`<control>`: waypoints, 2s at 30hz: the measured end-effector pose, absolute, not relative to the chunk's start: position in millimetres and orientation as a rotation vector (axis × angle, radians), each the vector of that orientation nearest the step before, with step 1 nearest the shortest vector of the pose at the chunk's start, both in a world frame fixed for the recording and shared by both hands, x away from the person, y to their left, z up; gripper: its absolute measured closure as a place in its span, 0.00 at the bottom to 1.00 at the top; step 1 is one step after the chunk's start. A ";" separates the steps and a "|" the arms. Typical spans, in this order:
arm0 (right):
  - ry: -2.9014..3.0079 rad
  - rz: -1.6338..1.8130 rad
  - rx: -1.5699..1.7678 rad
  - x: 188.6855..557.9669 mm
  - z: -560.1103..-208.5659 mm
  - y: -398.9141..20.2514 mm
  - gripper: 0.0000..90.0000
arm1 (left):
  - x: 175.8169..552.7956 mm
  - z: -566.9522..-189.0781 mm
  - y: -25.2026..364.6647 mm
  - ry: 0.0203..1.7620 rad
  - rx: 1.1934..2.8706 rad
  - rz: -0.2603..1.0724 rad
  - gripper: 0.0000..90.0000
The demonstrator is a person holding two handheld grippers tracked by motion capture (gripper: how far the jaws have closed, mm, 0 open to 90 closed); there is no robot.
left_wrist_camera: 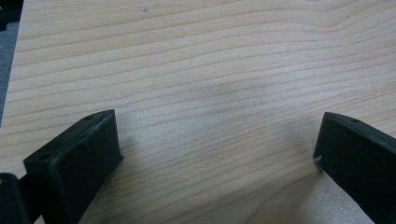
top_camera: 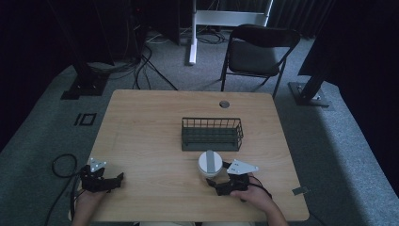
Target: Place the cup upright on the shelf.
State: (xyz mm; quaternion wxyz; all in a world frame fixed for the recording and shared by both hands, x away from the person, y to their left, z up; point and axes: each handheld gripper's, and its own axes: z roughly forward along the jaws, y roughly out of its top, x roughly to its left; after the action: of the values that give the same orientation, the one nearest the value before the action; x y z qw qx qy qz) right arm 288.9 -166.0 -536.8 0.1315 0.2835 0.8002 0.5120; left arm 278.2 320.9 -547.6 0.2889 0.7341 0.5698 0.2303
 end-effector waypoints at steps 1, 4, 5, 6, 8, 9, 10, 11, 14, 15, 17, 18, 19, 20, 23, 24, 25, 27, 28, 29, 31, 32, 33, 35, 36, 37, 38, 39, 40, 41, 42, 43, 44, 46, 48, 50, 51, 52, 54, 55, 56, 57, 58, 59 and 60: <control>2.318 1.491 0.823 289.4 -536.6 -165.3 0.13 | 278.2 -547.6 320.9 1.521 1.959 0.615 0.01; 2.306 1.515 0.829 291.2 -536.2 -163.1 0.13 | 278.2 -547.7 320.9 1.521 1.959 0.615 0.01; 2.300 1.521 0.831 291.9 -536.2 -162.4 0.13 | 278.2 -547.7 320.9 1.521 1.959 0.615 0.01; 2.301 1.522 0.834 292.2 -536.2 -161.9 0.13 | 278.2 -547.6 320.9 1.521 1.959 0.615 0.01; 2.301 1.530 0.831 292.7 -536.5 -159.9 0.13 | 278.2 -547.6 320.9 1.521 1.959 0.615 0.01; 2.302 1.530 0.829 293.4 -536.9 -158.4 0.13 | 278.2 -547.7 320.9 1.521 1.959 0.615 0.01; 2.302 1.530 0.829 293.4 -536.9 -158.4 0.13 | 278.2 -547.7 320.9 1.521 1.959 0.615 0.01; 2.303 1.532 0.829 293.7 -537.0 -157.5 0.13 | 278.2 -547.6 320.9 1.521 1.960 0.615 0.01; 2.300 1.540 0.831 294.8 -537.5 -155.5 0.13 | 278.2 -547.7 320.9 1.521 1.959 0.615 0.01; 2.295 1.541 0.831 295.3 -537.2 -154.7 0.13 | 278.2 -547.6 320.9 1.521 1.960 0.615 0.01; 2.294 1.542 0.830 295.3 -536.9 -154.5 0.13 | 278.2 -547.6 320.9 1.521 1.960 0.615 0.01; 2.291 1.547 0.831 295.6 -536.7 -154.4 0.14 | 278.2 -547.6 320.9 1.521 1.960 0.615 0.01; 2.287 1.544 0.834 295.7 -536.6 -154.3 0.15 | 278.2 -547.6 320.9 1.521 1.959 0.615 0.01; 2.286 1.544 0.837 296.2 -536.7 -154.1 0.15 | 278.2 -547.6 320.9 1.521 1.959 0.615 0.01; 2.285 1.547 0.837 297.5 -537.2 -152.9 0.15 | 278.2 -547.6 320.9 1.521 1.959 0.615 0.01; 2.285 1.546 0.838 297.7 -537.2 -152.1 0.15 | 278.2 -547.7 320.9 1.521 1.959 0.615 0.01; 2.285 1.545 0.836 298.1 -537.3 -151.4 0.15 | 278.2 -547.6 320.9 1.521 1.960 0.615 0.01; 2.282 1.547 0.841 299.1 -537.2 -150.1 0.15 | 278.2 -547.6 320.9 1.521 1.959 0.615 0.01; 2.284 1.547 0.847 299.2 -537.2 -149.6 0.15 | 278.2 -547.6 320.9 1.521 1.960 0.615 0.01; 2.281 1.547 0.845 299.5 -537.4 -148.9 0.15 | 278.2 -547.7 320.9 1.521 1.959 0.615 0.01; 2.284 1.540 0.839 299.7 -537.8 -148.0 0.15 | 278.2 -547.7 320.9 1.521 1.959 0.615 0.01; 2.282 1.537 0.836 299.8 -537.7 -147.8 0.17 | 278.2 -547.7 320.9 1.521 1.959 0.615 0.01; 2.281 1.528 0.832 299.7 -537.5 -147.6 0.17 | 278.2 -547.7 320.9 1.521 1.959 0.615 0.01; 2.277 1.514 0.816 299.2 -537.0 -147.3 0.18 | 278.2 -547.6 320.9 1.521 1.960 0.615 0.01; 2.271 1.510 0.813 298.6 -536.8 -147.0 0.19 | 278.2 -547.7 320.9 1.521 1.959 0.615 0.01; 2.265 1.507 0.813 298.2 -536.4 -146.6 0.19 | 278.2 -547.7 320.9 1.521 1.959 0.615 0.01; 2.264 1.504 0.807 298.1 -536.0 -146.6 0.20 | 278.2 -547.6 320.9 1.521 1.959 0.615 0.01; 2.261 1.507 0.803 298.0 -535.4 -146.5 0.20 | 278.2 -547.6 320.9 1.521 1.959 0.615 0.01; 2.263 1.508 0.806 298.0 -534.6 -146.4 0.20 | 278.2 -547.6 320.9 1.521 1.959 0.615 0.01; 2.263 1.505 0.808 297.9 -534.4 -146.3 0.20 | 278.2 -547.6 320.9 1.521 1.959 0.615 0.01; 2.261 1.504 0.804 297.7 -534.5 -146.1 0.20 | 278.2 -547.6 320.9 1.521 1.959 0.615 0.01; 2.259 1.504 0.808 297.5 -534.5 -145.7 0.20 | 278.2 -547.6 320.9 1.521 1.959 0.615 0.01; 2.260 1.508 0.816 297.5 -534.2 -145.4 0.20 | 278.2 -547.6 320.9 1.521 1.960 0.615 0.01; 2.266 1.516 0.813 297.3 -532.9 -145.1 0.20 | 278.2 -547.6 320.9 1.521 1.959 0.615 0.01; 2.254 1.526 0.821 296.9 -530.8 -144.7 0.20 | 278.2 -547.7 320.9 1.521 1.959 0.615 0.01; 2.250 1.530 0.824 297.2 -527.5 -144.4 0.20 | 278.2 -547.6 320.9 1.521 1.959 0.615 0.01; 2.255 1.529 0.814 297.7 -526.1 -144.4 0.20 | 278.2 -547.6 320.9 1.521 1.959 0.615 0.01; 2.255 1.529 0.814 297.7 -526.1 -144.4 0.20 | 278.2 -547.6 320.9 1.521 1.959 0.615 0.01; 2.248 1.520 0.806 298.2 -522.5 -143.7 0.20 | 278.2 -547.7 320.9 1.521 1.959 0.615 0.01; 2.250 1.517 0.801 298.4 -520.9 -143.4 0.20 | 278.2 -547.6 320.9 1.521 1.959 0.615 0.01; 2.242 1.523 0.808 298.6 -519.4 -143.4 0.20 | 278.2 -547.6 320.9 1.521 1.959 0.615 0.01; 2.249 1.526 0.803 298.9 -518.2 -143.5 0.20 | 278.2 -547.6 320.9 1.521 1.959 0.615 0.01; 2.249 1.526 0.803 298.9 -518.2 -143.5 0.20 | 278.2 -547.6 320.9 1.521 1.959 0.615 0.01; 2.253 1.520 0.796 298.9 -516.6 -143.2 0.20 | 278.2 -547.6 320.9 1.521 1.959 0.615 0.01; 2.250 1.514 0.793 299.7 -513.2 -142.9 0.20 | 278.2 -547.6 320.9 1.521 1.959 0.615 0.01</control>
State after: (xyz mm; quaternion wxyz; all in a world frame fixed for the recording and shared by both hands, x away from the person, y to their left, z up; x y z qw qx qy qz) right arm 299.7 -142.9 -513.2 0.1574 0.2772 0.7864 0.5291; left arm 278.2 320.9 -547.6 0.2889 0.7340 0.5698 0.2304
